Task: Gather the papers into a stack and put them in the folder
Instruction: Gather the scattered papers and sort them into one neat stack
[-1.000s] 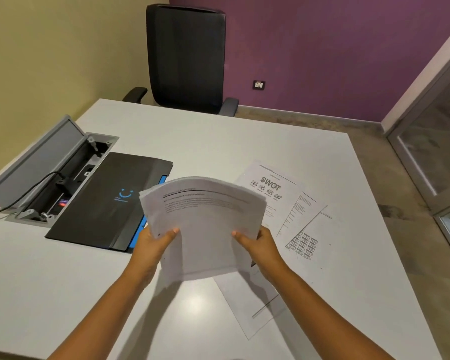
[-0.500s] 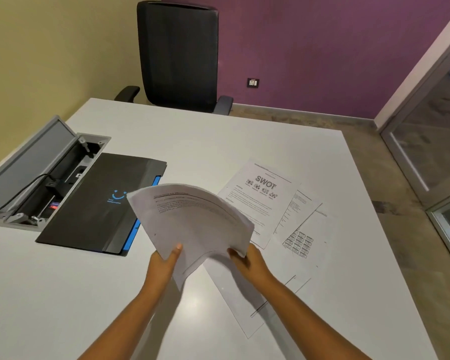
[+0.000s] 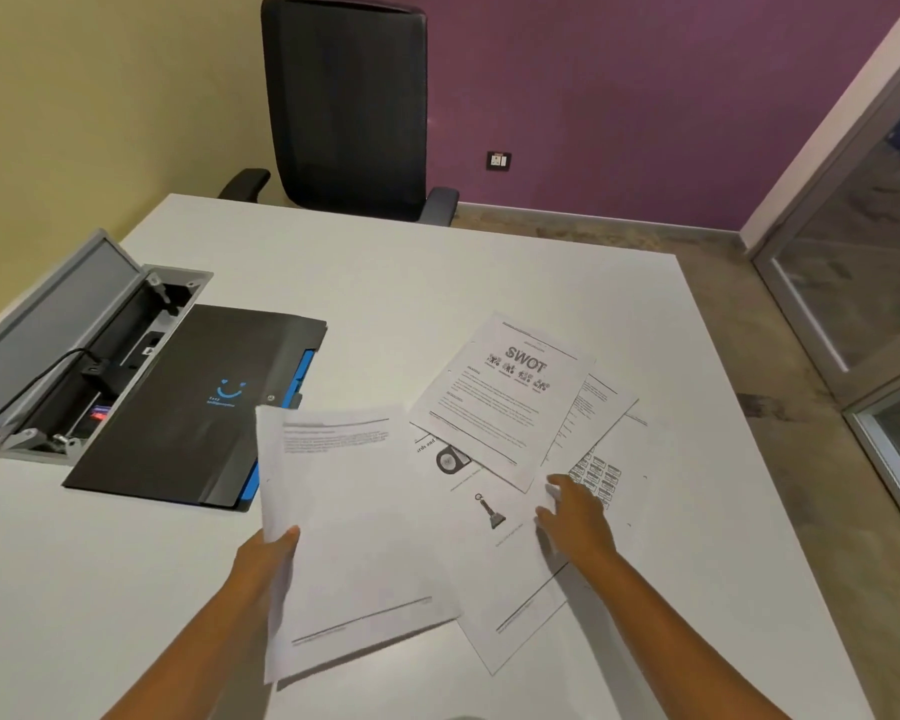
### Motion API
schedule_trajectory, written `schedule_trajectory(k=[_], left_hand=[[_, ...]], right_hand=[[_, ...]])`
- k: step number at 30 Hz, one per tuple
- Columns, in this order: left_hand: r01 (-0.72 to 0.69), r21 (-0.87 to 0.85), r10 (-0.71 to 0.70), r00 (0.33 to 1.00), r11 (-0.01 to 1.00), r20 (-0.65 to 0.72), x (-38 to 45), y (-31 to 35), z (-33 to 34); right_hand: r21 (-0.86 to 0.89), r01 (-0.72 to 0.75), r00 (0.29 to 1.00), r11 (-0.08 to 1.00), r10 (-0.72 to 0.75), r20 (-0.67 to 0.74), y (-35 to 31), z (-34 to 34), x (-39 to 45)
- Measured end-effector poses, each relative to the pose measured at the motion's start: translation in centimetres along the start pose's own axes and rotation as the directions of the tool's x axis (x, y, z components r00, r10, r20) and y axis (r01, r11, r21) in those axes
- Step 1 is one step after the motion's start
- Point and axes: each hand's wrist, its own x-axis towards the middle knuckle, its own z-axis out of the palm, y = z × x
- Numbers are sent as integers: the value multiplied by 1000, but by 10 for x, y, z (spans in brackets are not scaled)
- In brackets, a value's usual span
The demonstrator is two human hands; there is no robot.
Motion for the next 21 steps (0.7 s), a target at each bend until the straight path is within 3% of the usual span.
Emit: schedule_trajectory(k=[3, 10, 13, 21], left_hand=[[43, 61, -41, 998, 997, -39, 3, -4, -3], [73, 87, -74, 997, 994, 2, 3, 2, 4], [78, 77, -80, 997, 994, 18, 3, 1, 6], [-12, 109, 14, 1000, 994, -23, 18, -5, 3]], right_hand=[[-59, -76, 997, 995, 75, -17, 8, -6, 2], [16, -192, 981, 981, 192, 18, 12, -6, 10], [128, -212, 976, 969, 204, 70, 15, -9, 12], [128, -245, 962, 961, 258, -95, 32, -27, 8]])
